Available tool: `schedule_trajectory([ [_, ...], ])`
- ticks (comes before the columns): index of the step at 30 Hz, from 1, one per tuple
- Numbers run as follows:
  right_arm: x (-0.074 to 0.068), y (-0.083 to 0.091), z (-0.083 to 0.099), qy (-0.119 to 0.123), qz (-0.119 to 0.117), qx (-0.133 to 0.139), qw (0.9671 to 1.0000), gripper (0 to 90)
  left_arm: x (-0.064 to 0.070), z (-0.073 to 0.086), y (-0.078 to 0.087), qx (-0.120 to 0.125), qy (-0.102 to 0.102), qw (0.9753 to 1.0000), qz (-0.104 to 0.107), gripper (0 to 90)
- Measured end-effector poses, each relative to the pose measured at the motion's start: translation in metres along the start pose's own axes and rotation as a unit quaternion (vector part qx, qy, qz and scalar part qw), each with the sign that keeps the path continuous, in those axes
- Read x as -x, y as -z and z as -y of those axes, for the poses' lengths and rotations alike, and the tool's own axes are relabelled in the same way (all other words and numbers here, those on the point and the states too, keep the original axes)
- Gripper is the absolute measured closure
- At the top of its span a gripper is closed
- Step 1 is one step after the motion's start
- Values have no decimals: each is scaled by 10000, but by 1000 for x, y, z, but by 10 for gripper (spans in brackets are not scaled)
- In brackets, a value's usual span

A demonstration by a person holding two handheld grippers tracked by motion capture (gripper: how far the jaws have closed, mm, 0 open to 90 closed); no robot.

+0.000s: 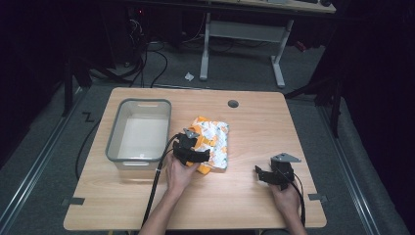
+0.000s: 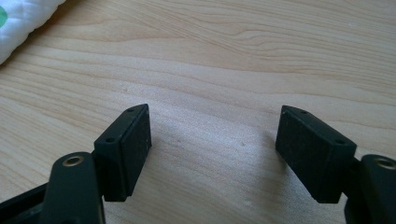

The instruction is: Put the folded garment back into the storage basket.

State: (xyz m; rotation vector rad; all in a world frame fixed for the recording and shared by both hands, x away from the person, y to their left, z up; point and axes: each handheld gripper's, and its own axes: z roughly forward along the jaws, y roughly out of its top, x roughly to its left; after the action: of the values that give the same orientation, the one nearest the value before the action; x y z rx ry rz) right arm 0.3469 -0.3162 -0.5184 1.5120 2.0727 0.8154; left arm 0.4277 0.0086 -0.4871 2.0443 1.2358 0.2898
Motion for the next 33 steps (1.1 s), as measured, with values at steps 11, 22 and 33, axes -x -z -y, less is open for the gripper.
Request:
schedule_trajectory([
  [11,0,0,0,-6,3,-2,10000,269,-4,-1,-21,-264,37,9984,-491,153],
  [22,0,0,0,8,-4,4,10000,269,-7,3,-33,-520,28,9978,-413,182],
  [33,0,0,0,9,-4,5,10000,269,-1,3,-28,-553,-151,9983,-93,552],
])
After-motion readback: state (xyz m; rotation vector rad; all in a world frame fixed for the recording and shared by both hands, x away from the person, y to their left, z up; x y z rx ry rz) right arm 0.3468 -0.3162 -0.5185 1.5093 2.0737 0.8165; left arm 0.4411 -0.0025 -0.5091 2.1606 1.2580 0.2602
